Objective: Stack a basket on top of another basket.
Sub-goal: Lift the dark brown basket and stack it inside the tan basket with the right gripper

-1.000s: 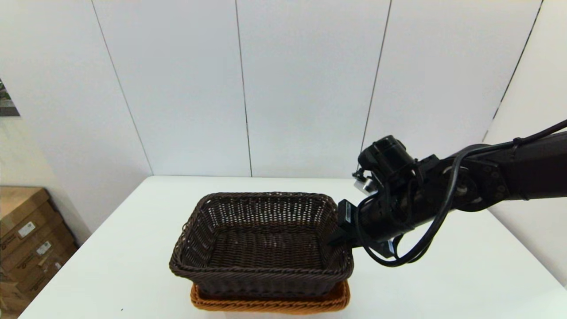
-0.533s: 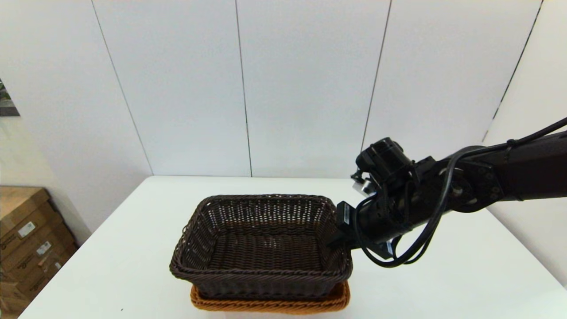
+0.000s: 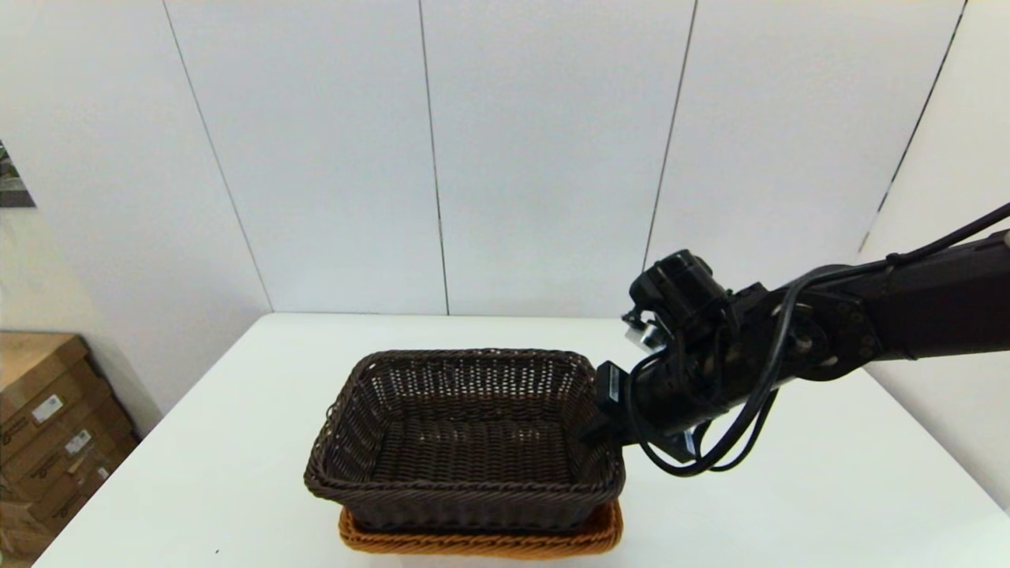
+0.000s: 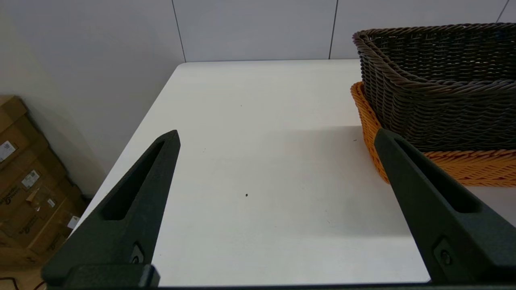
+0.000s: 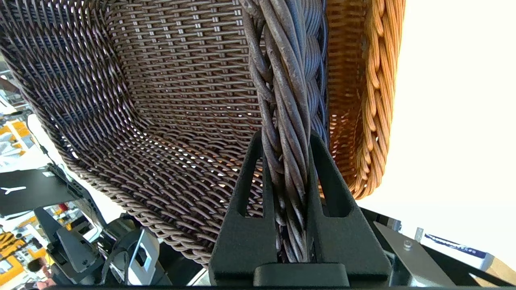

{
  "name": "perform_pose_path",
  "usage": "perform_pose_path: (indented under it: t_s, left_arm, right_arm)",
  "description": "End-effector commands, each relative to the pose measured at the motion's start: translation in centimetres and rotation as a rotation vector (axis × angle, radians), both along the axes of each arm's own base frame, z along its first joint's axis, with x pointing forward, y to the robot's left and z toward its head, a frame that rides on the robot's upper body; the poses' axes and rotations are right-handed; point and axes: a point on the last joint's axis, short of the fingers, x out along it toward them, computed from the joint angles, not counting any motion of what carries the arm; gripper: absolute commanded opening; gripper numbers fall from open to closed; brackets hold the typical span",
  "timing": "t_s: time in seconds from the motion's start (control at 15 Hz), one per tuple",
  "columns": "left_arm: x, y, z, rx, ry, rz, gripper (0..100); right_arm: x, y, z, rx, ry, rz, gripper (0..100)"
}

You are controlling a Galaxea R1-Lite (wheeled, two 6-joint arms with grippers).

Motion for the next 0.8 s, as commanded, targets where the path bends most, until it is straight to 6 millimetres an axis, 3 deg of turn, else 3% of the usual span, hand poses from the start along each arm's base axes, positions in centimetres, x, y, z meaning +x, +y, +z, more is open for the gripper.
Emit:
perform_pose_path:
  t_s: [0.07, 0.8]
  left_arm:
    - [0.00, 0.00, 0.00, 0.000, 0.000, 0.001, 100]
    - [0.00, 0.00, 0.00, 0.000, 0.000, 0.000, 100]
  right_arm:
    - [0.14, 0.10, -0.50, -0.003, 0.010, -0.003, 0]
    - [0.28, -0.17, -0.95, -0.022, 0.009, -0.017, 0]
